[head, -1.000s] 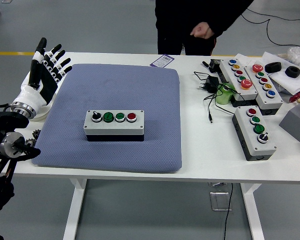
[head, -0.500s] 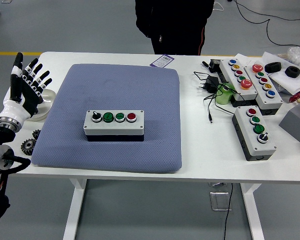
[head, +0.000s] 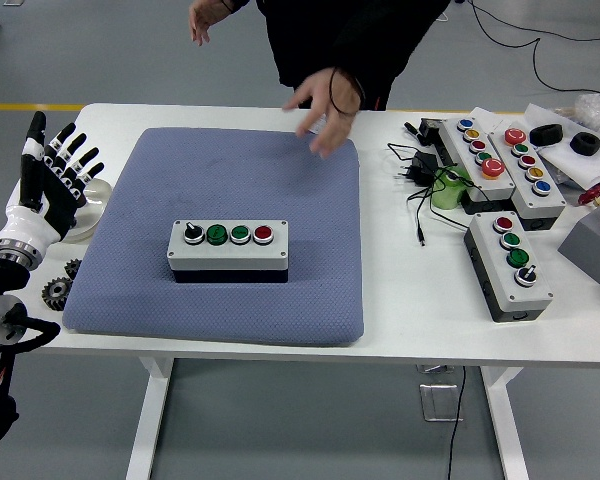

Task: Pick up the button,place it on the desk,press the button,press the button

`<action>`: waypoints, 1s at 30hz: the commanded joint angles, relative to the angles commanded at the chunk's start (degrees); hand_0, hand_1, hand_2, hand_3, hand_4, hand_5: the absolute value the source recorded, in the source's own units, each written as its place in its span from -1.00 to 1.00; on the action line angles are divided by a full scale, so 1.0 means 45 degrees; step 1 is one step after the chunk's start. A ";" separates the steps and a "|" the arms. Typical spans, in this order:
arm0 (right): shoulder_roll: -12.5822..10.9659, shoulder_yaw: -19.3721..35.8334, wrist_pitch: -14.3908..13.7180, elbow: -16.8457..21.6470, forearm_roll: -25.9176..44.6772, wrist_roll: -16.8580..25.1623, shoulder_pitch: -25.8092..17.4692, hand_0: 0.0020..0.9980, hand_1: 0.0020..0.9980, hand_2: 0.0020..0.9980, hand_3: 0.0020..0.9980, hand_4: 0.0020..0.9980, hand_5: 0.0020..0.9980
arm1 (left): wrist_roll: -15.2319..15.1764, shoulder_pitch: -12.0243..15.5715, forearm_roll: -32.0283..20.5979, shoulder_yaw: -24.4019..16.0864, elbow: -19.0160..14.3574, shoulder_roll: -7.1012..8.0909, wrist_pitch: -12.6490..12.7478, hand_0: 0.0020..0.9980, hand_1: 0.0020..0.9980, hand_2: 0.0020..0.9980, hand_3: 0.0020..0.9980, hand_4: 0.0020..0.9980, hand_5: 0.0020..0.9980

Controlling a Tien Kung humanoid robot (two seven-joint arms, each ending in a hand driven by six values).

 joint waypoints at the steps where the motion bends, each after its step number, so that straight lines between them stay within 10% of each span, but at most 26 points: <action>1: 0.0002 0.0012 -0.0003 0.0000 -0.0002 0.0000 0.0005 0.49 0.38 0.42 0.16 -0.64 -0.75 | 0.0002 -0.0011 -0.0008 0.0030 0.0007 0.0011 0.0000 0.79 0.85 1.00 0.99 0.85 1.00; 30: 0.0003 -0.0011 -0.0013 0.0000 0.0045 -0.0001 0.0003 0.49 0.38 0.42 0.16 -0.64 -0.74 | -0.0110 -0.0156 0.0826 0.1088 -0.0297 0.0117 0.0695 0.79 0.84 1.00 0.98 0.80 1.00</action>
